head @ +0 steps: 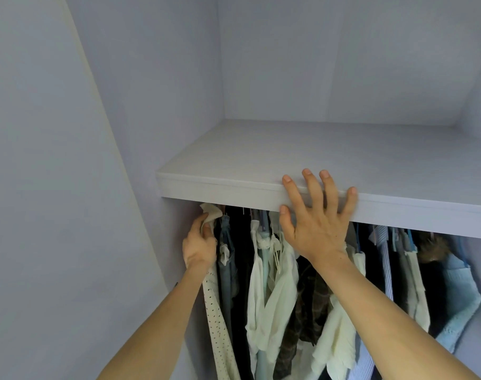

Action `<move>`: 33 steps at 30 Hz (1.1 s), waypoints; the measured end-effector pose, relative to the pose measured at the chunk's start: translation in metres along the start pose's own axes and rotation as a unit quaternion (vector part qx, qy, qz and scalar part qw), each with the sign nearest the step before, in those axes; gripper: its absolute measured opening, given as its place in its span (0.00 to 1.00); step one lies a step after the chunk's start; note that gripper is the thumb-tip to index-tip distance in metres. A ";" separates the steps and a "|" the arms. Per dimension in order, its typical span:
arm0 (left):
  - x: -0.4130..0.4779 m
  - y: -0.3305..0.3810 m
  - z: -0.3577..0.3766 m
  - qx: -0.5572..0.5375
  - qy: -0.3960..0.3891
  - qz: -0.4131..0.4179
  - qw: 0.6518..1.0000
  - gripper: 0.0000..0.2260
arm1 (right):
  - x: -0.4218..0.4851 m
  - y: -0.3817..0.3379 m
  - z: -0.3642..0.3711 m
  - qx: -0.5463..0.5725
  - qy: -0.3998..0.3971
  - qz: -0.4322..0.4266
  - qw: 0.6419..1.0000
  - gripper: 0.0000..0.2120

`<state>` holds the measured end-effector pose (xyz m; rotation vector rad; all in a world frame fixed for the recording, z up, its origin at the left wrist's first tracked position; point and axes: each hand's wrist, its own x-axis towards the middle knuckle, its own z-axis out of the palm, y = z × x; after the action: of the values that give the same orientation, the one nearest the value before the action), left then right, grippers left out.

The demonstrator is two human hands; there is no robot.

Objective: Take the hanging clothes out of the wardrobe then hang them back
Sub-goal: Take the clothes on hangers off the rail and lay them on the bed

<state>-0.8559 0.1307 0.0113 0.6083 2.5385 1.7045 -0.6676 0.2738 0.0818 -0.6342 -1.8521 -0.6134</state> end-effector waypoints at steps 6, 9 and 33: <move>0.001 0.010 -0.013 -0.014 0.016 0.016 1.000 0.17 | 0.001 -0.001 -0.003 0.002 -0.009 0.003 1.000 0.27; -0.018 0.005 -0.015 -0.046 0.025 0.016 0.998 0.17 | 0.001 -0.001 -0.008 -0.001 -0.042 0.006 0.999 0.28; -0.314 -0.056 -0.172 0.013 0.043 -0.044 0.998 0.14 | -0.136 -0.118 -0.111 0.489 -0.442 0.108 0.745 0.32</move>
<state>-0.6231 -0.1433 -0.0303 0.4269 2.6059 1.7083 -0.6293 0.0939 -0.0230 -0.3892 -2.5141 1.0043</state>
